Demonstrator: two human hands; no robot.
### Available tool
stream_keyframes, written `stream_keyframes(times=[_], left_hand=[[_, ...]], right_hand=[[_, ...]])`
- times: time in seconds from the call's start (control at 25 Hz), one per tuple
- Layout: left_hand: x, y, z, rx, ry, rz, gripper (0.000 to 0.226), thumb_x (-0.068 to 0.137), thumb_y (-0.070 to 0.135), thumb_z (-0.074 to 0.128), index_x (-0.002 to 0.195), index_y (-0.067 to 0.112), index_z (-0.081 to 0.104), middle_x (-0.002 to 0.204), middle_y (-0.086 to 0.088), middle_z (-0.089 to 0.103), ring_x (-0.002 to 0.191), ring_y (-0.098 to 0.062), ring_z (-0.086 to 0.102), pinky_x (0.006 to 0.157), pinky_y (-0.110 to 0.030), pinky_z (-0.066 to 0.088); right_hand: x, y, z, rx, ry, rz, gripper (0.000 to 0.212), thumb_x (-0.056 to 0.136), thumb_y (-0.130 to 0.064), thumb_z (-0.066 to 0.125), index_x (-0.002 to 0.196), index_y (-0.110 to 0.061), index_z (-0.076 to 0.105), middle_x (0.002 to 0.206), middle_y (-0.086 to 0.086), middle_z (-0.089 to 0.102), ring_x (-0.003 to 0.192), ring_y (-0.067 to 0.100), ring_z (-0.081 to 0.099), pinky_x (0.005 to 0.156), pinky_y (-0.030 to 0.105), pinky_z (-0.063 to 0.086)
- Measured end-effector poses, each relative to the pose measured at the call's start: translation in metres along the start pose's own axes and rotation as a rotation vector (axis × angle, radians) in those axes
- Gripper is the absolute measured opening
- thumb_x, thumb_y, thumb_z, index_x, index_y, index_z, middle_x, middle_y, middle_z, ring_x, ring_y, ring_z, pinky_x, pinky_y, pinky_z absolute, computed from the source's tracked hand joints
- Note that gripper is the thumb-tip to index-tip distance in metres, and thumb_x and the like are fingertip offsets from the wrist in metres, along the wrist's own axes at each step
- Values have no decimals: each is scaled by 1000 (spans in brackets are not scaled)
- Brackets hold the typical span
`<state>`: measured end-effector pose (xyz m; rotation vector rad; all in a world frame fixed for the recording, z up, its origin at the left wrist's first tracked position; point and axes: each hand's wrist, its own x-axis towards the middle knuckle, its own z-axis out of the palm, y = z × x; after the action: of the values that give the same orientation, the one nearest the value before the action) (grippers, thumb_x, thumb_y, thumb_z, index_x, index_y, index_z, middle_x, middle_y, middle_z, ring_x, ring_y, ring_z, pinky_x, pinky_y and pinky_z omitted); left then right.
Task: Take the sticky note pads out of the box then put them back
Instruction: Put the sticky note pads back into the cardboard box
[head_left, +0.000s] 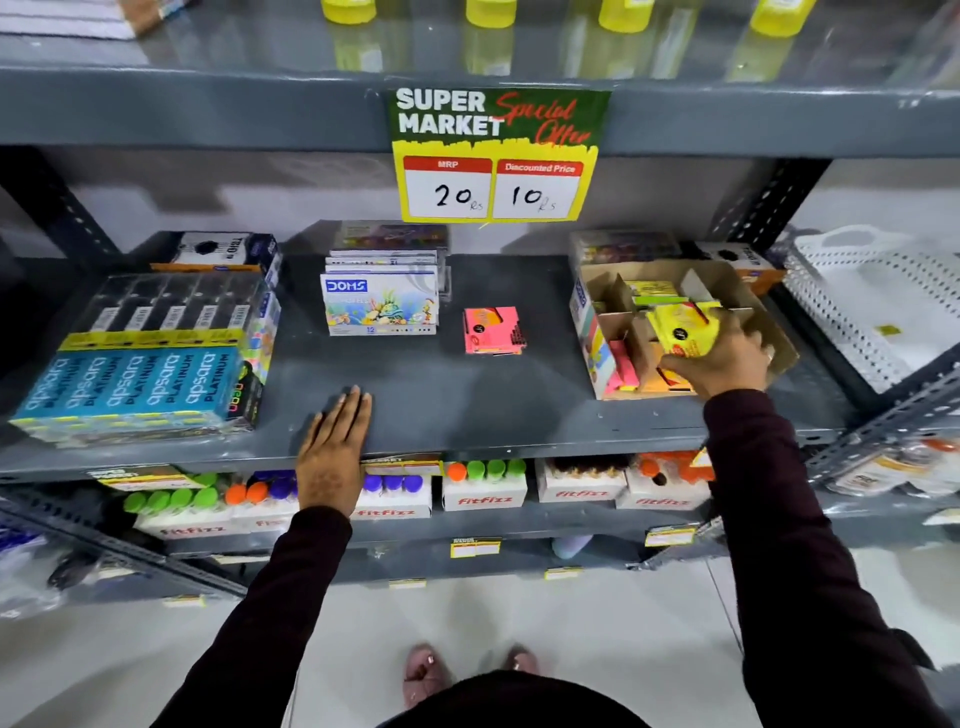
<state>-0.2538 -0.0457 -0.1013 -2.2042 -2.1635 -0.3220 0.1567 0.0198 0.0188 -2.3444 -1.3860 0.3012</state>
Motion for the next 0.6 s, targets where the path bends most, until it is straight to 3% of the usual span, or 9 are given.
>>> stream_keyframes(times=[0.16, 0.32, 0.48, 0.6], left_hand=[[0, 1, -2, 0, -1, -3, 85, 66, -21, 58, 142, 8, 33, 150, -13, 35, 137, -29, 38, 112, -45, 30], [0, 2, -4, 4, -6, -8, 84, 68, -19, 58, 143, 9, 30, 151, -13, 33, 138, -29, 35, 113, -45, 29], [0, 2, -3, 12, -10, -4, 85, 70, -18, 58, 144, 9, 28, 152, -13, 31, 139, -28, 33, 114, -44, 27], [0, 3, -3, 19, 0, -2, 84, 67, -19, 60, 142, 8, 32, 150, -14, 35, 137, -30, 37, 112, -45, 31]], right_hand=[[23, 22, 21, 277, -172, 23, 62, 77, -20, 79, 129, 0, 51, 128, 25, 59, 118, 38, 55, 104, 42, 42], [25, 29, 46, 179, -282, -77, 51, 95, -28, 57, 140, -8, 42, 143, 21, 46, 133, 38, 39, 114, 47, 32], [18, 34, 59, 11, -266, -95, 47, 102, -29, 41, 147, -20, 31, 159, 17, 15, 147, 37, 11, 121, 50, 14], [7, 19, 48, 27, -96, -106, 43, 103, -20, 38, 145, -14, 37, 156, 21, 23, 144, 41, 18, 118, 49, 19]])
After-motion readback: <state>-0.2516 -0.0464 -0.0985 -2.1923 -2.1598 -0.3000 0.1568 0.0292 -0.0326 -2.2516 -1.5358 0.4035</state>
